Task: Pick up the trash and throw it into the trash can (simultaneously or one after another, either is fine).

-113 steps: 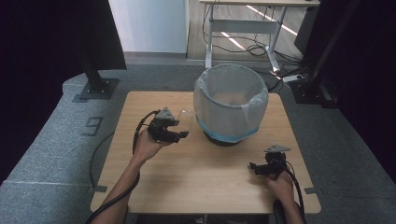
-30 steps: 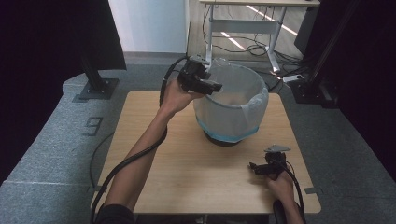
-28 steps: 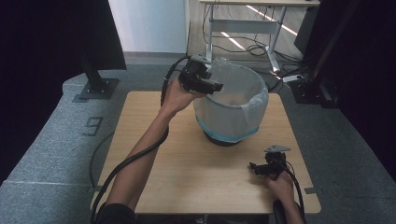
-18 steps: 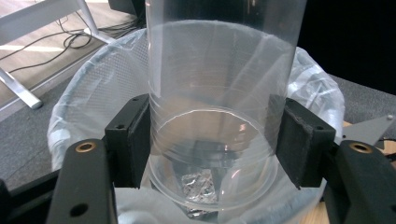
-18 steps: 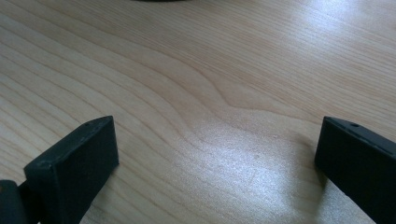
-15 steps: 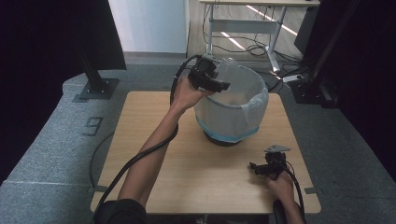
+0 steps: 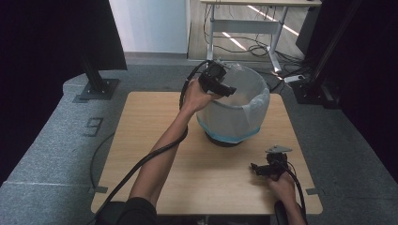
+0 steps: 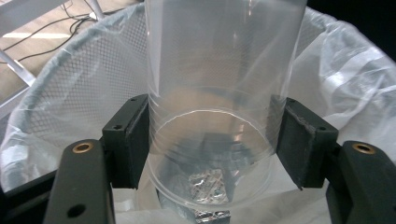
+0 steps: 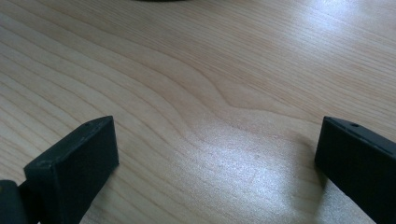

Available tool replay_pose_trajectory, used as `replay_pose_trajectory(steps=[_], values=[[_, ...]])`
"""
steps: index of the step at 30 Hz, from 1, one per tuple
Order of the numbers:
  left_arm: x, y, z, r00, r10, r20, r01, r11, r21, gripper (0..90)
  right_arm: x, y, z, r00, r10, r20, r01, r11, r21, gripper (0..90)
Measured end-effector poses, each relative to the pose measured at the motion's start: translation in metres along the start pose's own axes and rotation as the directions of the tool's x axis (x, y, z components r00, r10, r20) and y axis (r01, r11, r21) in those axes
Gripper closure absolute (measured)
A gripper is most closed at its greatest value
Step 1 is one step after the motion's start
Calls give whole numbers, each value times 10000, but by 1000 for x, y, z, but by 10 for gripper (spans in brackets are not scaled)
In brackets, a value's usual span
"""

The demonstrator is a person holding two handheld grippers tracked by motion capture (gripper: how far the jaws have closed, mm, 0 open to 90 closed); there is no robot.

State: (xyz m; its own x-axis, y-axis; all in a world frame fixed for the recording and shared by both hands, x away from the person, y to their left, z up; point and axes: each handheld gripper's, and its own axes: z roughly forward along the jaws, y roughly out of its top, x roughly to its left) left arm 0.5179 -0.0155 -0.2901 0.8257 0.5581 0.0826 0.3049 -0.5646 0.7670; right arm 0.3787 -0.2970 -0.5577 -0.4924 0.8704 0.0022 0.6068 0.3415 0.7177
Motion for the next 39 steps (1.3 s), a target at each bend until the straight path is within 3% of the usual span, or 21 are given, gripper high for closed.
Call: replay_pose_trajectory(steps=[9, 13, 19, 39], values=[[4, -6, 11, 9998, -136, -145, 141, 9993, 337, 286, 0, 0, 0, 10000, 7, -1, -7, 10000, 2, 0], [8, -6, 15, 9983, -579, -67, 581, 9976, 381, 145, 0, 0, 0, 10000, 8, 0, -8, 10000, 3, 0], [9, -5, 14, 9979, -634, -141, 639, 9971, 404, 22, 0, 0, 0, 10000, 9, -1, -9, 10000, 3, 0], [8, -4, -29, 9993, -368, 41, 368, 9990, -239, 0, 0, 0, 0, 10000, 7, -2, -7, 10000, 3, 0]])
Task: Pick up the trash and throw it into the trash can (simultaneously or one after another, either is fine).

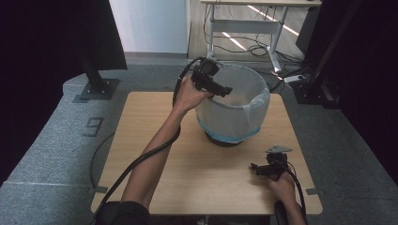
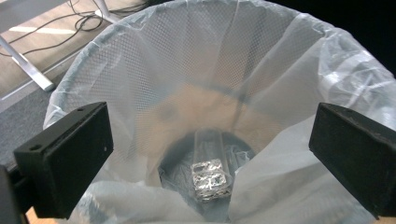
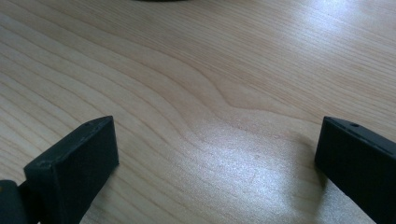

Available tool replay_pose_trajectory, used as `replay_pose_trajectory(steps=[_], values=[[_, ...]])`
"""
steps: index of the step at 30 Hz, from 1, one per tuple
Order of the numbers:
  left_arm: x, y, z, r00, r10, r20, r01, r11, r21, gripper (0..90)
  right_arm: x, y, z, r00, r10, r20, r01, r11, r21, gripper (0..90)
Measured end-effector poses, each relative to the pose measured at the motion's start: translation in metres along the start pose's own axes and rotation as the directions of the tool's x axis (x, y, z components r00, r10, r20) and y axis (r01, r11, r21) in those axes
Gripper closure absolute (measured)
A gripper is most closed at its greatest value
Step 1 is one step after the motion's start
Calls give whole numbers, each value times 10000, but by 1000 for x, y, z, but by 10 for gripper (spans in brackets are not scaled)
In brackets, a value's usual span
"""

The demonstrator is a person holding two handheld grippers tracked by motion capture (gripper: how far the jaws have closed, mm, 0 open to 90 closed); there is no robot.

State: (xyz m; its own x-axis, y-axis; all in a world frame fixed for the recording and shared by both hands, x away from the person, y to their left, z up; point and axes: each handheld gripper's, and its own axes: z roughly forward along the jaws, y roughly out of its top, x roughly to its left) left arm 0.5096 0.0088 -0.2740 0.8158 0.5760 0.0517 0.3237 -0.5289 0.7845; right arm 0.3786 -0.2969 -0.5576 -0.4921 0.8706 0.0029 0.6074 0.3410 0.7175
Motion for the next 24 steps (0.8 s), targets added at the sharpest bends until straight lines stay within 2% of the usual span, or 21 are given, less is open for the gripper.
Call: replay_pose_trajectory(steps=[17, 24], values=[[5, -17, -28, 9995, 224, 205, -213, 9986, -486, 0, 0, 0, 0, 10000, -6, 8, 6, 10000, -4, 0], [10, -26, -38, 9996, 156, 214, -141, 9975, -692, 0, 0, 0, 0, 10000, 0, 3, 0, 10000, -2, 0]])
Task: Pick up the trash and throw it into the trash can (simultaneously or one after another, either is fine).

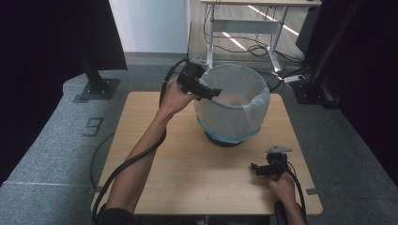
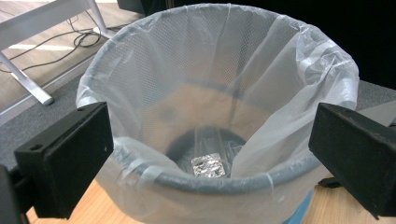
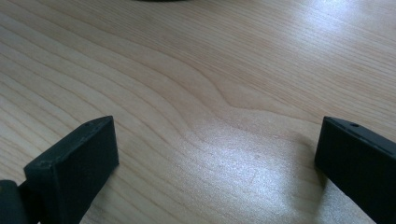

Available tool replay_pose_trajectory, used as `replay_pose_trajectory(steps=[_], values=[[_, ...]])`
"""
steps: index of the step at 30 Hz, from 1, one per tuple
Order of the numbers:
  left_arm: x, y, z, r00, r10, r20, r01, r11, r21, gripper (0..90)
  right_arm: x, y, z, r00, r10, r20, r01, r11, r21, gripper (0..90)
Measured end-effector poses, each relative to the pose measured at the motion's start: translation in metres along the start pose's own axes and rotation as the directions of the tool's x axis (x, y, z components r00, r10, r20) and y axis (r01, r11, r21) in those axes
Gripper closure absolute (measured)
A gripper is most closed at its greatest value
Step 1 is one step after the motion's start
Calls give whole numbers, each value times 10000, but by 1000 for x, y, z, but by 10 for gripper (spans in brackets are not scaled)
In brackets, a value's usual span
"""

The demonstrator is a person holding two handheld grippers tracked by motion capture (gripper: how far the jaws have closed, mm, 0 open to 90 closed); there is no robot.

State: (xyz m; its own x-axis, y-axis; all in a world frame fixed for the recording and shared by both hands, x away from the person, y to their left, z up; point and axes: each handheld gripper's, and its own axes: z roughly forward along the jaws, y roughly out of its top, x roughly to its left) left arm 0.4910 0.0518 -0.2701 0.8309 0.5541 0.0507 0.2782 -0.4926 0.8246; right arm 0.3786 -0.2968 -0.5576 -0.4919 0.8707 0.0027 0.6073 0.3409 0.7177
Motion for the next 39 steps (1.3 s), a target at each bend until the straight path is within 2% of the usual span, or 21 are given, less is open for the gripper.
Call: replay_pose_trajectory(steps=[8, 19, 26, 39], values=[[6, -12, -12, 9999, -155, -31, 155, 9996, -215, 1, 0, 0, 0, 10000, -6, 2, 6, 10000, -3, 0], [14, -29, -28, 9994, -207, -295, 198, 9994, -285, 4, 0, 0, 0, 10000, 1, -2, -1, 10000, -3, 0], [19, -41, -38, 9984, -381, -417, 363, 9984, -440, 4, 0, 0, 0, 10000, 1, -2, -1, 10000, -4, 0], [23, -61, -54, 9970, -483, -609, 444, 9970, -639, 4, 0, 0, 0, 10000, 1, -2, -1, 10000, -3, 0]])
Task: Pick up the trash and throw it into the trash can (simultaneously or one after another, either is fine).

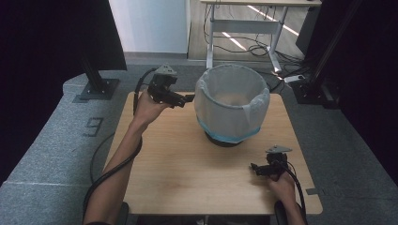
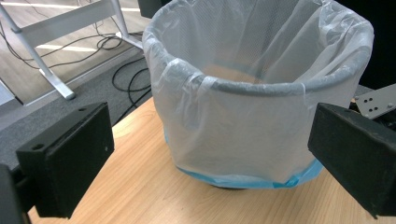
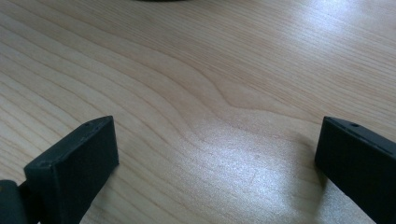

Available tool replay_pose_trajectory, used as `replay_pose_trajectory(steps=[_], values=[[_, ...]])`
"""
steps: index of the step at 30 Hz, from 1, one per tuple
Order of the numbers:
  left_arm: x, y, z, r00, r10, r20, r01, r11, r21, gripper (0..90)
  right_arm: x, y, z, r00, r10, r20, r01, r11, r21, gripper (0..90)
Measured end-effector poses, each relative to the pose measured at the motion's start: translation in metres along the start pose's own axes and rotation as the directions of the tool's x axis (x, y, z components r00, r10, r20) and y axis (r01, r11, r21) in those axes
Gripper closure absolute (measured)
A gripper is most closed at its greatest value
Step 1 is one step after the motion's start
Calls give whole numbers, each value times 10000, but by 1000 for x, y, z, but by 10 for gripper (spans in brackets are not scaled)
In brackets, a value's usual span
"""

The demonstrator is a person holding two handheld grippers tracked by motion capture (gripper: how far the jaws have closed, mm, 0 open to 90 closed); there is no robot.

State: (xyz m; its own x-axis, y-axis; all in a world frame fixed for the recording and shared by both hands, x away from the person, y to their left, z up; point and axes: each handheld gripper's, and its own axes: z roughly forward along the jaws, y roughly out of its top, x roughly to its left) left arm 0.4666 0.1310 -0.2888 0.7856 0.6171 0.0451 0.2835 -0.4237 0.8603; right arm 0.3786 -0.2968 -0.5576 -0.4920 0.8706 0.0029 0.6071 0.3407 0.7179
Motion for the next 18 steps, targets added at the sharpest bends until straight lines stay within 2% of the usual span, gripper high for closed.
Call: replay_pose_trajectory(steps=[18], values=[[5, -31, -20, 9997, -123, -197, 120, 9999, -114, 5, 0, 0, 0, 10000, -1, 8, 1, 10000, -3, 0]])
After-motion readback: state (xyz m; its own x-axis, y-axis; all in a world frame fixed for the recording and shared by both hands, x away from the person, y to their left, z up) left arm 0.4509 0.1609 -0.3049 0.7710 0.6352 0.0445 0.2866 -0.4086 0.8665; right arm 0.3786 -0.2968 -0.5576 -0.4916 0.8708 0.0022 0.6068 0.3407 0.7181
